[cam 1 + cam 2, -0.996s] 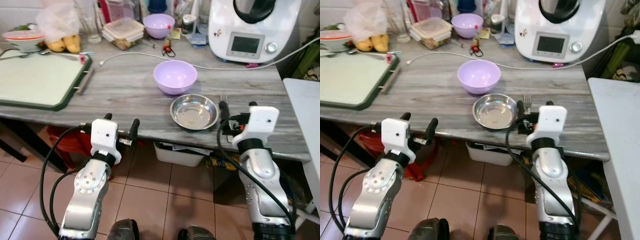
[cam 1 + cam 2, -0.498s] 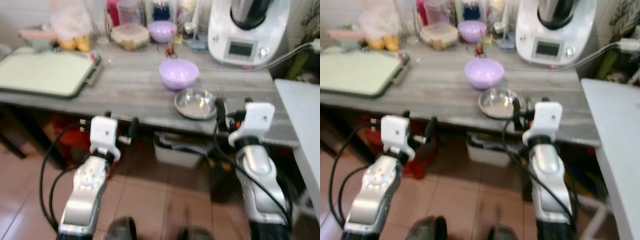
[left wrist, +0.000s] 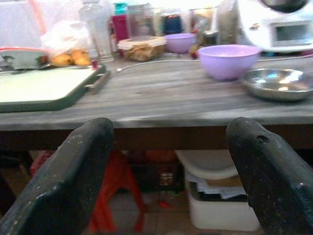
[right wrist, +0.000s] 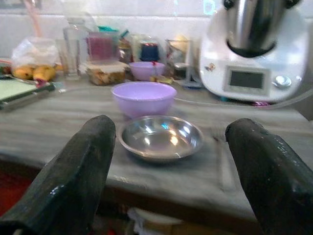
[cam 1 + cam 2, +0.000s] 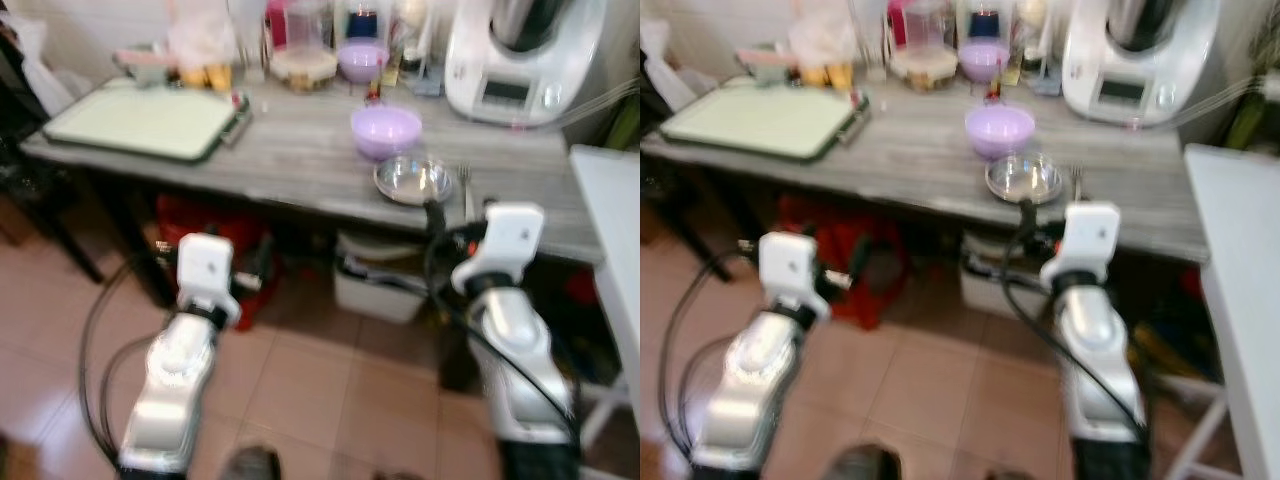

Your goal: Setting the table

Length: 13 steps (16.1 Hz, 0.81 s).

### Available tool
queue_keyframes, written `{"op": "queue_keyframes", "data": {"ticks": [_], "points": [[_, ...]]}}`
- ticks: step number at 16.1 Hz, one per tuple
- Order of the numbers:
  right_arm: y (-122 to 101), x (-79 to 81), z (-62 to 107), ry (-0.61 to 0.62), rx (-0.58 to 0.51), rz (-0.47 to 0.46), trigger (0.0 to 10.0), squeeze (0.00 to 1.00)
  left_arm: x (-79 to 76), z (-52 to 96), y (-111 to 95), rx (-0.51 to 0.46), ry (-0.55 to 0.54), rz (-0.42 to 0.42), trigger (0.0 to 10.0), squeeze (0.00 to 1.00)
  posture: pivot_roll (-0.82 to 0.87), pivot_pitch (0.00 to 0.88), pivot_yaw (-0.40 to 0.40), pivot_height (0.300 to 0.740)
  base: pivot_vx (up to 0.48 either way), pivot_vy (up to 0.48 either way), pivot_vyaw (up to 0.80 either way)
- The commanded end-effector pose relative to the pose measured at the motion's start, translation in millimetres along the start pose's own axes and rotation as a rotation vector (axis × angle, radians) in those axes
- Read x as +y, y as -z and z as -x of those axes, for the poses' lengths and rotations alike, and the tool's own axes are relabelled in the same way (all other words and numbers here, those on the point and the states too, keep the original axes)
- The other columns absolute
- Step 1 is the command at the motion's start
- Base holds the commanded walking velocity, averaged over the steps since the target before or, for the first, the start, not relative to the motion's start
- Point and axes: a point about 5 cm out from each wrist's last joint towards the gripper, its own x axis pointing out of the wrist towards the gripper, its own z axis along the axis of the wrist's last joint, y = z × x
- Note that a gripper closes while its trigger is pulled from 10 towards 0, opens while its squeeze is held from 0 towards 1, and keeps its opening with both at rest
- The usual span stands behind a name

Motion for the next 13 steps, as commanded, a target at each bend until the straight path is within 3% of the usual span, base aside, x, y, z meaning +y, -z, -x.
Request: {"op": "queue_keyframes", "data": {"ticks": [1, 7, 13], "points": [[-1.3, -0.6, -1.3, 0.014, -0.002, -0.014, 10.0, 0.00, 1.6, -1.0, -2.8, -0.011, 0.002, -0.019, 10.0, 0.00, 0.03, 0.000, 0.012, 0.740, 0.000, 0.000, 0.00], [-0.2, -1.0, -1.6, 0.016, 0.009, -0.015, 10.0, 0.00, -0.6, 0.3, -6.0, -0.032, 0.039, -0.006, 10.0, 0.00, 0.03, 0.006, 0.010, 0.740, 0.000, 0.000, 0.00], [2.0, -2.0, -0.2, 0.012, 0.023, -0.014, 10.0, 0.00, -2.4, 2.4, -6.7, -0.033, 0.055, 0.021, 10.0, 0.00, 0.02, 0.016, 0.007, 0.740, 0.000, -0.231, -0.47]]}}
